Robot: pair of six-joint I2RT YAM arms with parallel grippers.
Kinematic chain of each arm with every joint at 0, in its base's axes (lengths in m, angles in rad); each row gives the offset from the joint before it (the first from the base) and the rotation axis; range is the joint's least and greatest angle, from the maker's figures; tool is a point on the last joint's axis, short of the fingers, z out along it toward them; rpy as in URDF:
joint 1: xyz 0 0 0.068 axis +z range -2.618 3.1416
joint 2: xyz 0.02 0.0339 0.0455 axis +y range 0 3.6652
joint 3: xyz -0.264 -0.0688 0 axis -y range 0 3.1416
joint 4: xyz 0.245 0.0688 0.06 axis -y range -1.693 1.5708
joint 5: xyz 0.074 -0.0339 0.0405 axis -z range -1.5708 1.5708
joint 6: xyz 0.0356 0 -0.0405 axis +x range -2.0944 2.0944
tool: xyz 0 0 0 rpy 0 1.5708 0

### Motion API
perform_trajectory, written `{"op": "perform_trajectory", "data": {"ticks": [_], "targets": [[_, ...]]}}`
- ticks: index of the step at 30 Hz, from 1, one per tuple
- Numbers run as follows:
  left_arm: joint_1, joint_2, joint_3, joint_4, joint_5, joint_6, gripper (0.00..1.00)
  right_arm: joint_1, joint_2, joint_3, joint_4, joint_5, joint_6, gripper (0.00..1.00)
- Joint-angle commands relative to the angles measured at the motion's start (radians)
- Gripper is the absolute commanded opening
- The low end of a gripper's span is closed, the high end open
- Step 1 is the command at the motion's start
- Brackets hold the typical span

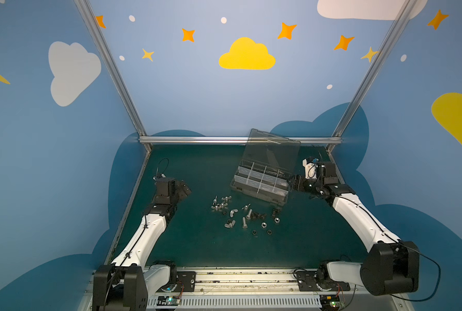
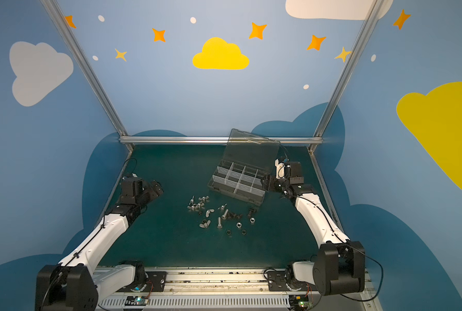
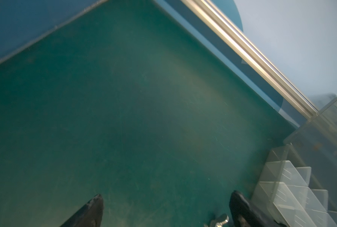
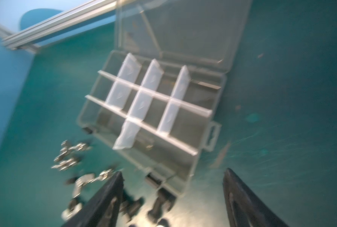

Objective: Sort the screws and nuts into containers
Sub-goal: Pick up the nut from the center of the table.

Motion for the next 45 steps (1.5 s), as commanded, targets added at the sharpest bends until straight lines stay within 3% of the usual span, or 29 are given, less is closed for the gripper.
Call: {"op": "perform_trajectory", "data": {"ticks": [1, 10, 19, 32, 45], "targets": [[-0.004, 0.006, 0.024, -0.082, 0.075, -0.091, 1.00, 0.051, 0.003, 0.022, -0.109, -0.087, 0.110, 0.78], [-0.006, 0.031, 0.028, -0.089, 0.216, -0.122, 1.00, 0.250, 0.021, 0.064, -0.168, -0.050, 0.351, 0.78], [-0.006, 0.063, 0.033, -0.072, 0.365, -0.081, 1.00, 0.416, 0.212, 0.197, -0.238, 0.038, 0.375, 0.78], [-0.007, 0.077, 0.034, -0.078, 0.460, -0.074, 1.00, 0.519, 0.504, 0.403, -0.312, 0.094, 0.359, 0.78], [-0.008, 0.072, 0.018, -0.044, 0.491, -0.074, 1.00, 0.550, 0.638, 0.501, -0.355, 0.168, 0.333, 0.78]]}}
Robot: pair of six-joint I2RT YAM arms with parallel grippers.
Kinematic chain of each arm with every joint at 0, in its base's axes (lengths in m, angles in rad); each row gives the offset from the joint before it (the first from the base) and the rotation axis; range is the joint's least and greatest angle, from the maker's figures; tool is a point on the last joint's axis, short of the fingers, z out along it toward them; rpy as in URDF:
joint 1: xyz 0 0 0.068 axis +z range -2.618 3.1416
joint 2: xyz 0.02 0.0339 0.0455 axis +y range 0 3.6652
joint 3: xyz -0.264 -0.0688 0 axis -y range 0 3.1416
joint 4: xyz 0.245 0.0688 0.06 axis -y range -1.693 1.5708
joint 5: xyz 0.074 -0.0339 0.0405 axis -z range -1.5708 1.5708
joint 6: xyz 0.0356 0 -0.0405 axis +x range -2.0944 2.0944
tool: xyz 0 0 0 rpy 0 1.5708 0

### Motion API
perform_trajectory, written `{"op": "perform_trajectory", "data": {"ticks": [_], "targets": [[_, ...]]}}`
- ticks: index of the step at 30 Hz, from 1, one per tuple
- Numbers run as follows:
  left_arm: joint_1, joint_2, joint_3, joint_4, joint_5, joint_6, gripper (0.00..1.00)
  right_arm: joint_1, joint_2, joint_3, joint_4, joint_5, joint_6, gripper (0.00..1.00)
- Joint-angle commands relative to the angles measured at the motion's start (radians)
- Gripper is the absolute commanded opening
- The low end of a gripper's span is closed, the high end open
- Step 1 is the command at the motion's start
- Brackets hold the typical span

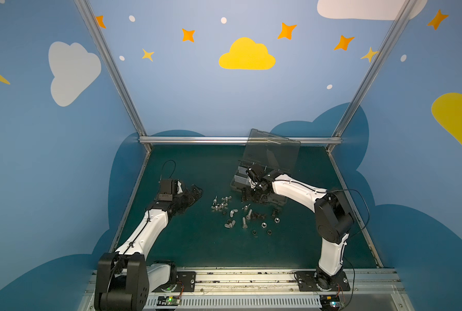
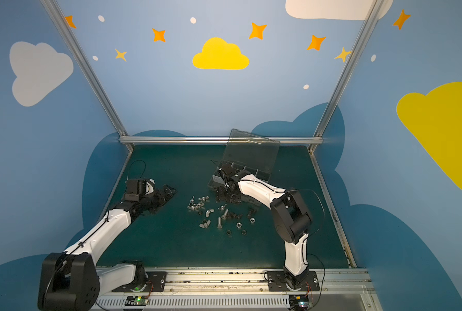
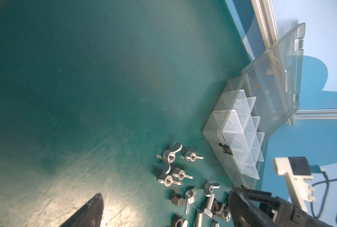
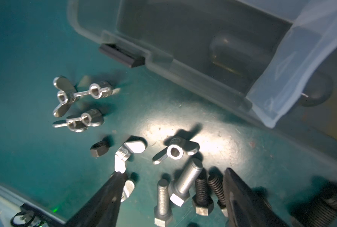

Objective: Sort the screws and nuts into containers
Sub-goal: Pick up the nut from the center of the table.

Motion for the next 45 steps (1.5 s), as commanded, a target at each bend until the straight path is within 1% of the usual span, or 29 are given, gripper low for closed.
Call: {"op": "perform_trajectory", "data": {"ticks": [1, 5, 12, 22, 31, 36, 39, 45], "targets": [[-0.001, -0.004, 0.005, 0.024, 0.027, 0.007, 1.00, 0.010, 0.026, 0.042, -0.050, 0.040, -0.021, 0.78], [-0.001, -0.002, 0.003, 0.030, 0.039, 0.006, 1.00, 0.019, 0.056, 0.068, -0.068, 0.055, -0.032, 0.78], [-0.001, -0.012, -0.002, 0.025, 0.026, 0.004, 0.99, 0.041, 0.105, 0.106, -0.107, 0.093, -0.055, 0.78], [-0.001, -0.006, -0.010, 0.028, 0.025, 0.005, 1.00, 0.063, 0.153, 0.121, -0.116, 0.097, -0.065, 0.77], [0.000, 0.003, -0.011, 0.037, 0.016, -0.003, 1.00, 0.082, 0.185, 0.150, -0.136, 0.126, -0.087, 0.77], [-0.001, 0.016, -0.016, 0.049, 0.007, -0.011, 1.00, 0.084, 0.203, 0.166, -0.144, 0.130, -0.094, 0.75], [-0.001, 0.021, -0.017, 0.054, 0.002, -0.014, 1.00, 0.085, 0.212, 0.177, -0.150, 0.125, -0.100, 0.72], [-0.001, 0.022, -0.021, 0.049, -0.004, -0.014, 1.00, 0.088, 0.208, 0.170, -0.154, 0.127, -0.105, 0.61]]}}
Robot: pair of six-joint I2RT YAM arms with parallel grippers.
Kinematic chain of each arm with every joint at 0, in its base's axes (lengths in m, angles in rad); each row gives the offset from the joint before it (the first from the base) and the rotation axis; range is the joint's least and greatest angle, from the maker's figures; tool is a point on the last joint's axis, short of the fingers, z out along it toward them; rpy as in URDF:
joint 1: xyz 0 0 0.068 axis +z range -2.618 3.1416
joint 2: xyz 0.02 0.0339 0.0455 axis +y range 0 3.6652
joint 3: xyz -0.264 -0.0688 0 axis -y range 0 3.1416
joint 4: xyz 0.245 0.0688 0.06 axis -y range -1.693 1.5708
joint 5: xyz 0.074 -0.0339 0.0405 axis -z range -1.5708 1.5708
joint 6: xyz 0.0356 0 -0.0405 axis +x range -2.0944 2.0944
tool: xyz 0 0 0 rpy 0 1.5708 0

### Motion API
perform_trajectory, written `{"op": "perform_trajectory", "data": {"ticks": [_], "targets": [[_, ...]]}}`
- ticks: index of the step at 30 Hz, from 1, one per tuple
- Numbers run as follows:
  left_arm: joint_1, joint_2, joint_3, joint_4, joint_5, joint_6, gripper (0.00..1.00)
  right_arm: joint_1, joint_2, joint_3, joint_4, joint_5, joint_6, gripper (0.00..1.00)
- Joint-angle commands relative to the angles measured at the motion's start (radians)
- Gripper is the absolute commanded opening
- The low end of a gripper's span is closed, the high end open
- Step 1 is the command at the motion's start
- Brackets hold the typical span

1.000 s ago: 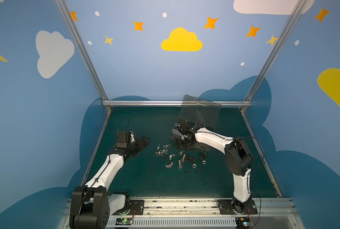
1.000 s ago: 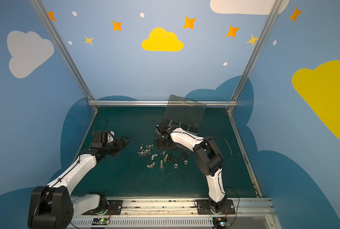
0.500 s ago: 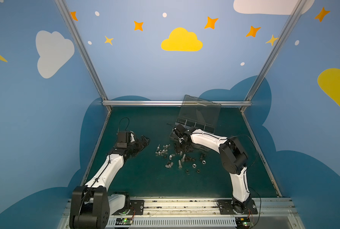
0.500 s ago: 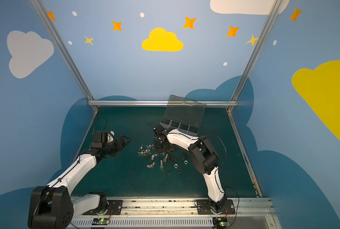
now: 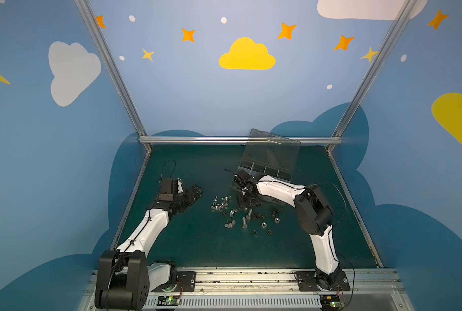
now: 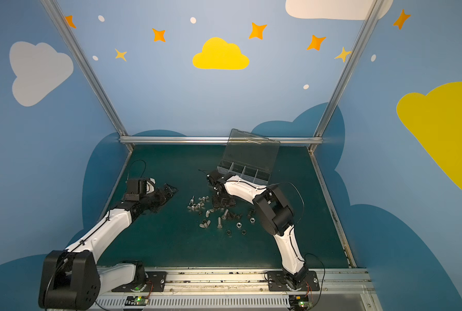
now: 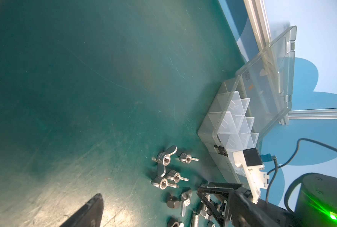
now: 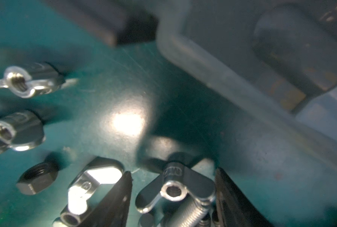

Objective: Sort the screws and nuts into containers
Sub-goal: Pick up the nut from the center of the table.

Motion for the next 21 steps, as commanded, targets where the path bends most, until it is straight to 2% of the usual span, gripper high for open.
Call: {"op": "perform_trajectory", "data": {"ticks": [1, 6, 11, 21], "targets": [[0.000, 0.006, -0.015, 0.012, -0.016, 0.002, 1.00, 0.008, 0.010, 0.017, -0.032, 0.010, -0.013, 0.59], [-0.001, 0.000, -0.020, 0.007, -0.020, 0.002, 1.00, 0.015, 0.008, 0.016, -0.039, 0.008, -0.021, 0.53], [-0.001, -0.005, -0.023, 0.003, -0.026, 0.002, 1.00, 0.020, 0.011, 0.014, -0.044, 0.013, -0.027, 0.51], [-0.001, -0.010, -0.025, -0.005, -0.031, 0.000, 0.99, 0.023, 0.015, 0.014, -0.050, 0.004, -0.038, 0.38]]}}
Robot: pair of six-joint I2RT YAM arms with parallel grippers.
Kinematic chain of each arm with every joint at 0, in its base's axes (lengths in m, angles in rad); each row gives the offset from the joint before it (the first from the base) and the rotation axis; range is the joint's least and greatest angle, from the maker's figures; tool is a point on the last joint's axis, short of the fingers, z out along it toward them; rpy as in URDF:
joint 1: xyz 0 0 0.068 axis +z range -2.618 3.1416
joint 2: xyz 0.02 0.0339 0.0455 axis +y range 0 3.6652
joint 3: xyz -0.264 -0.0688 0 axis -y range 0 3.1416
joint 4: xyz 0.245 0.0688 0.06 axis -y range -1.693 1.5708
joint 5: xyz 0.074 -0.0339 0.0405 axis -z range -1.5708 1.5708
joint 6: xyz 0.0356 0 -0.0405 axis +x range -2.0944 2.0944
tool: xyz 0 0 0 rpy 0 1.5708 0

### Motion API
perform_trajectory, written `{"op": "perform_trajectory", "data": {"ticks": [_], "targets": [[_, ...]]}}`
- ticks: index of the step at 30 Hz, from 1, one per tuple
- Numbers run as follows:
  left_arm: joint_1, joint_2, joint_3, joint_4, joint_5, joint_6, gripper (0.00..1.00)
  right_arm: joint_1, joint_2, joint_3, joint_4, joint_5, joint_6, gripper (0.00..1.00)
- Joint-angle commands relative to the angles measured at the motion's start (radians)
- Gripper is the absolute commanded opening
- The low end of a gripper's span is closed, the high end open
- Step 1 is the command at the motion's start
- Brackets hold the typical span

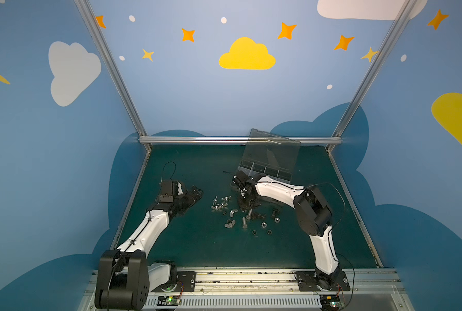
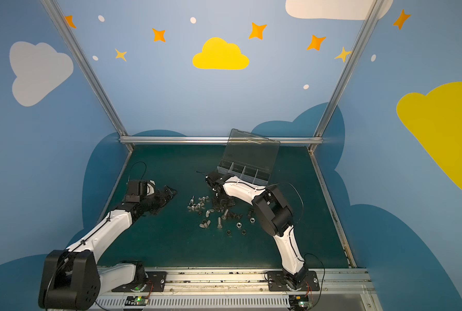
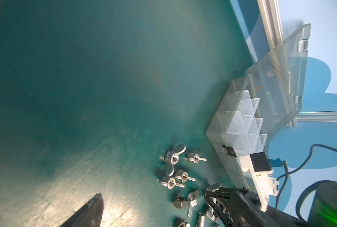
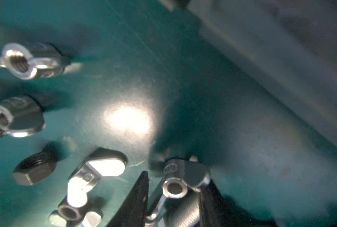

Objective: Sort the screws and nuts into containers
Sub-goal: Pick up the nut from the center of the table.

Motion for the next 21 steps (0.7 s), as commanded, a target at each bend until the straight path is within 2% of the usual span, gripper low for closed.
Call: {"op": "perform_trajectory", "data": {"ticks": [1, 5, 12, 21], "targets": [[-0.001, -0.010, -0.003, -0.009, -0.012, 0.002, 1.00, 0.008, 0.018, 0.015, -0.030, 0.000, -0.014, 0.37], [-0.002, -0.011, 0.004, -0.024, -0.020, 0.006, 1.00, 0.012, 0.023, 0.017, -0.030, -0.007, -0.016, 0.31], [-0.001, -0.017, 0.005, -0.032, -0.019, 0.006, 1.00, 0.015, 0.024, 0.021, -0.036, -0.014, -0.022, 0.28], [-0.001, -0.022, 0.002, -0.035, -0.020, 0.005, 1.00, 0.014, 0.020, 0.032, -0.043, 0.000, -0.042, 0.13]]}}
